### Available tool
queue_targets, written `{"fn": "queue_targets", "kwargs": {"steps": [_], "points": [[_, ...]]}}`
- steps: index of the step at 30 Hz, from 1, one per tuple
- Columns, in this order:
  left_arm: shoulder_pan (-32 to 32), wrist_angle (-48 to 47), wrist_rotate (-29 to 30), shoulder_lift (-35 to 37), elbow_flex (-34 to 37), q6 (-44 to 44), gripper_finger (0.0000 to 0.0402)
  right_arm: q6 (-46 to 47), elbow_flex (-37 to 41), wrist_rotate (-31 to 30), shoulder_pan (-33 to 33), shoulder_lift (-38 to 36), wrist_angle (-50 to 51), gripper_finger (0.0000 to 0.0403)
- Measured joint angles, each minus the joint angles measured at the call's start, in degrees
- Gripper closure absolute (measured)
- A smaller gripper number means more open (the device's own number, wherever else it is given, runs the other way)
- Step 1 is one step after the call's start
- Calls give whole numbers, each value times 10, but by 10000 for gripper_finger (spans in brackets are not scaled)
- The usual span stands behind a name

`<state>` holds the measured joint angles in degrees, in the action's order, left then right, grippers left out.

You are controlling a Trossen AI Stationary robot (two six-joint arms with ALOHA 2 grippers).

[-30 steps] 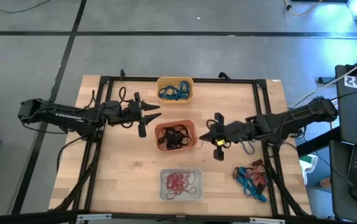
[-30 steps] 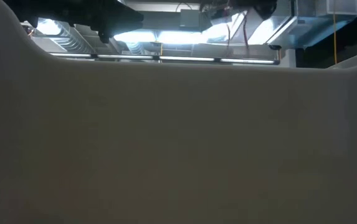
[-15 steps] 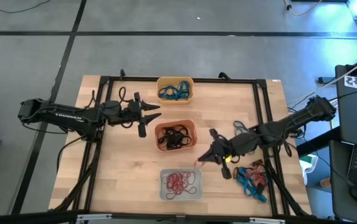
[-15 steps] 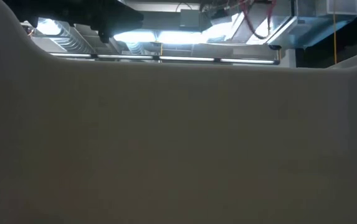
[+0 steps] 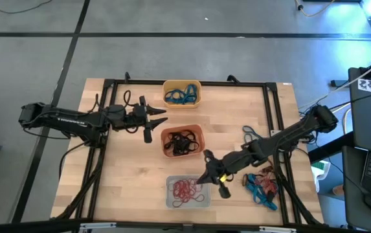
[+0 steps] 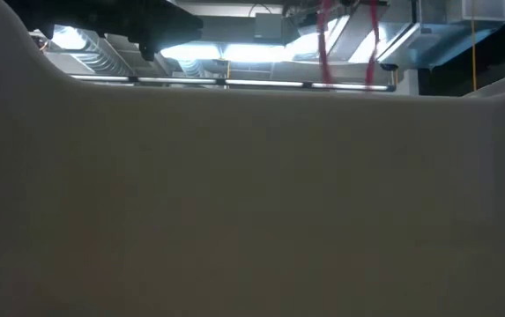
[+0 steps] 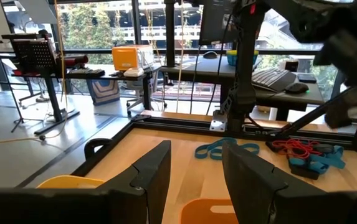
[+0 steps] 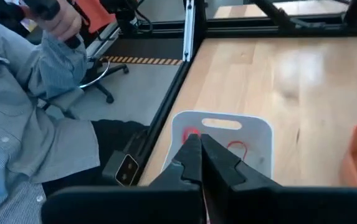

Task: Sort rubber bands into baskets
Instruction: Put the red rubber band in the white bin, then put the blue rubber band in the yellow bin

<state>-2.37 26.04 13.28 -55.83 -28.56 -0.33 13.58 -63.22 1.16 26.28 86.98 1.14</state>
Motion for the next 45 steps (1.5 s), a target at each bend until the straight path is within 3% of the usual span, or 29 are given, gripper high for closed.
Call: {"fn": "queue_targets", "kwargs": {"steps": [6,14,18,26,38,45], "points": [[0,-1,0,0,0,2,260,31,0,57,0,38,-13,380],[0,-1,0,0,0,5,260,43,0,60,-7,60,18,263],[0,-1,0,0,0,6,260,61,0,58,-28,40,87,233],[0,-2,0,0,0,6,260,98,0,29,-75,-16,224,237],[0,-1,0,0,0,6,260,202,-1,-190,-99,-70,557,253],[0,-1,0,0,0,6,260,280,41,-214,-99,-70,629,254]]}}
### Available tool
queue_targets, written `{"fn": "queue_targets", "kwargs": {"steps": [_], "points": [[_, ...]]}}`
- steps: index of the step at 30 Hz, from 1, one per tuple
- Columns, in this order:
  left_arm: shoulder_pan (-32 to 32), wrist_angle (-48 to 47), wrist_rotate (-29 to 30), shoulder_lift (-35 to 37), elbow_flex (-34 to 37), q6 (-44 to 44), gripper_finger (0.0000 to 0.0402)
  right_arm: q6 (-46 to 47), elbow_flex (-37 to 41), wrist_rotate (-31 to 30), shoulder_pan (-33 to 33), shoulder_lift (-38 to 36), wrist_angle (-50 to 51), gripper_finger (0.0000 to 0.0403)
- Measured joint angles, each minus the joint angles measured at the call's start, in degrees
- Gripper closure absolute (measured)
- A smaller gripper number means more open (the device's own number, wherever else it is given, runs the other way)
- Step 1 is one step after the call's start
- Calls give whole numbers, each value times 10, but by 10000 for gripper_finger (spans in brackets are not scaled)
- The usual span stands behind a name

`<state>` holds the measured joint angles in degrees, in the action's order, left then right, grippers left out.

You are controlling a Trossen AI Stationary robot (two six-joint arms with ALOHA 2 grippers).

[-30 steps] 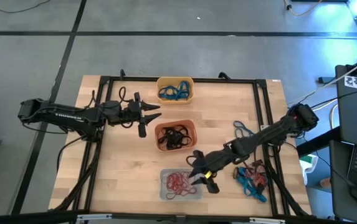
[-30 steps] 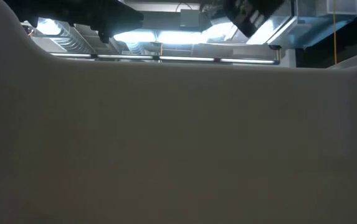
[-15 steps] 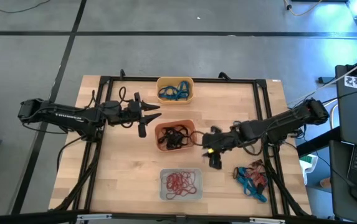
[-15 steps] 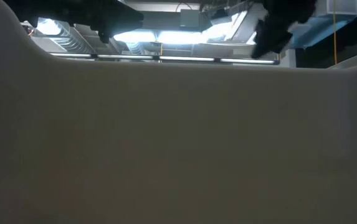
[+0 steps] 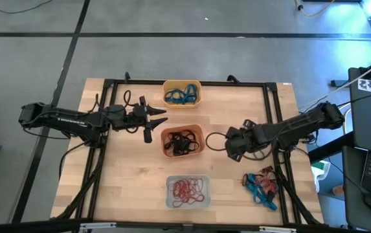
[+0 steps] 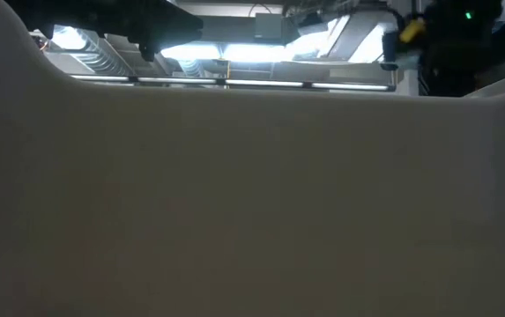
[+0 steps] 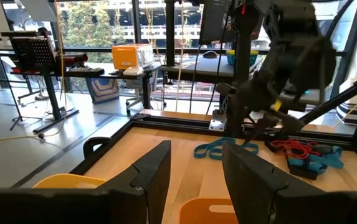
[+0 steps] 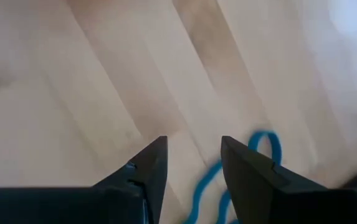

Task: Sort rubber bands into baskets
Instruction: Put the blue rubber band in the yellow bin

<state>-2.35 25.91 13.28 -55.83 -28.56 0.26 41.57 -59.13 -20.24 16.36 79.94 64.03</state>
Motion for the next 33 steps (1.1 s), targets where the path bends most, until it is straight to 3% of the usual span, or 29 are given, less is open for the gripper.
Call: {"fn": "queue_targets", "kwargs": {"steps": [6,15,23,27,33], "points": [[0,0,0,0,0,3,260,35,58,28,-9,0,6,254],[0,0,0,0,0,4,260,58,139,86,-82,-2,6,254],[0,0,0,0,0,4,260,88,167,123,-104,-2,-17,252],[0,0,0,0,0,4,260,94,167,134,-104,-2,-25,223],[0,0,0,0,0,4,260,98,182,134,-104,-2,-27,136]]}}
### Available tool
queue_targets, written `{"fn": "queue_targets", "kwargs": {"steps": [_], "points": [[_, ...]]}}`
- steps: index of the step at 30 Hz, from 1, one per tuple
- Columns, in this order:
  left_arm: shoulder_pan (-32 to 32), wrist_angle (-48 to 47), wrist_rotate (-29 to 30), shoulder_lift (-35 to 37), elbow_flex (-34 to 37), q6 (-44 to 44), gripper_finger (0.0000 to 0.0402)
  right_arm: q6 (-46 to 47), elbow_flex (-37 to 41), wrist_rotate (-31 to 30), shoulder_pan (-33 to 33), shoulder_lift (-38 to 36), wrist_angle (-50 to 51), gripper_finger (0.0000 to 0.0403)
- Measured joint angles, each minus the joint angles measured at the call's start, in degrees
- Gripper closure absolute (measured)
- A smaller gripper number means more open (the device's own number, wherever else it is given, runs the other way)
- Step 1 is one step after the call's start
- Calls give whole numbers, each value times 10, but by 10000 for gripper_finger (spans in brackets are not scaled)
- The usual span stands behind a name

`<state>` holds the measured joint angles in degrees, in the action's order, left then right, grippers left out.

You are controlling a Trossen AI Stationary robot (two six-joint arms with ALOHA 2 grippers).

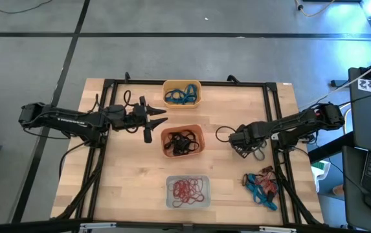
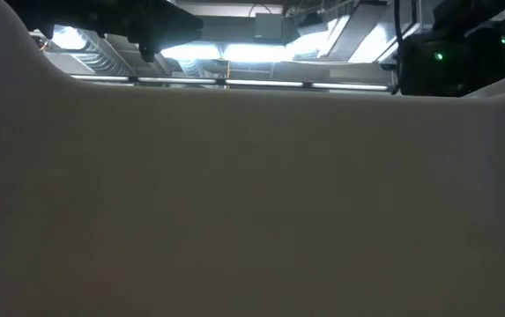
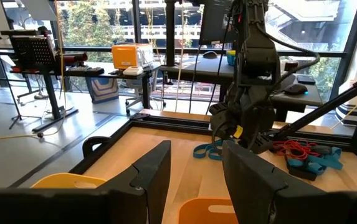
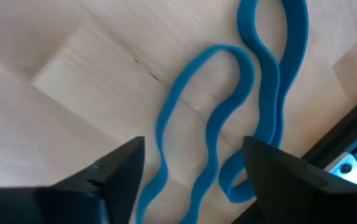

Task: Sort rubber bands into baskets
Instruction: Put the blue rubber band in the yellow bin

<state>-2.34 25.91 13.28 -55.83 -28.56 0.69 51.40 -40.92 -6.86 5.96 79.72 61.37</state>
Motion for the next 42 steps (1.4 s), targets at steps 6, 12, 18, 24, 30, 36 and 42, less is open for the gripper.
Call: {"fn": "queue_targets", "kwargs": {"steps": [6,12,18,24,30,36,42], "points": [[0,0,0,0,0,0,260,29,43,11,0,0,-24,97],[0,0,0,0,0,0,260,28,56,10,0,-1,-51,96],[0,0,0,0,0,0,260,24,61,9,0,-1,-59,96],[0,0,0,0,0,0,260,22,69,10,0,-2,-68,98],[0,0,0,0,0,0,260,-7,69,20,0,-1,-78,137],[0,0,0,0,0,0,260,-23,70,35,0,-1,-93,185],[0,0,0,0,0,0,260,-28,70,45,0,0,-101,234]]}}
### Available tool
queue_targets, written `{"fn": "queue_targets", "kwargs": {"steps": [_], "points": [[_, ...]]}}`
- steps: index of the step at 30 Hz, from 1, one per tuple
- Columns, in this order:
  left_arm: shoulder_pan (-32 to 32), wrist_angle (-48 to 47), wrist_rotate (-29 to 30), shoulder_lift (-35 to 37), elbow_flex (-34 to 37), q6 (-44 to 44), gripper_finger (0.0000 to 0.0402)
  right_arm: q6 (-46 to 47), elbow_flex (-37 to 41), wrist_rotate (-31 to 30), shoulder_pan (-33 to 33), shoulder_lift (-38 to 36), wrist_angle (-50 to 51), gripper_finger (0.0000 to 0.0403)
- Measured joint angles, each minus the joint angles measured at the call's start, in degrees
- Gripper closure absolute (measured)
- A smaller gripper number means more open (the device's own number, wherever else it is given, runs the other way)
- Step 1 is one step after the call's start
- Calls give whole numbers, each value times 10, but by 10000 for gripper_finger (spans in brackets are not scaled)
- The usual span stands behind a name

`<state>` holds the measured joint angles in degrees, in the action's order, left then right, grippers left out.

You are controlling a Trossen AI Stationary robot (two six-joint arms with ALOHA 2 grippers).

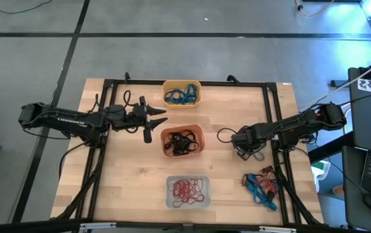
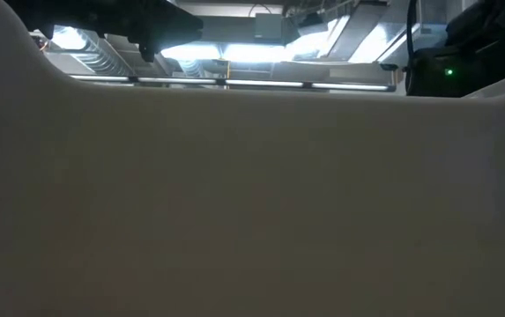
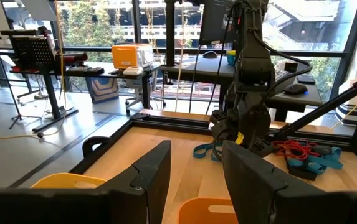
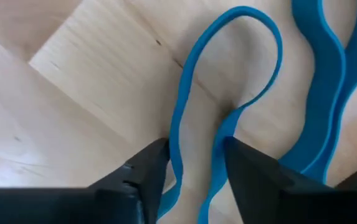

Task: Sort rubber bands into baskets
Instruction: Put the blue rubber band in the yellow bin

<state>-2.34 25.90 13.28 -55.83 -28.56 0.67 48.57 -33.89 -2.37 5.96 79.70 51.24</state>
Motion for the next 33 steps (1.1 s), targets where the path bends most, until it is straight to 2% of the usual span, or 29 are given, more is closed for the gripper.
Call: {"fn": "queue_targets", "kwargs": {"steps": [14,19,33], "points": [[0,0,0,0,0,0,260,-20,-1,-14,1,0,-10,392],[0,0,0,0,0,0,260,-36,-19,-43,1,3,-3,387],[0,0,0,0,0,0,260,-98,-134,-116,0,2,-2,396]]}}
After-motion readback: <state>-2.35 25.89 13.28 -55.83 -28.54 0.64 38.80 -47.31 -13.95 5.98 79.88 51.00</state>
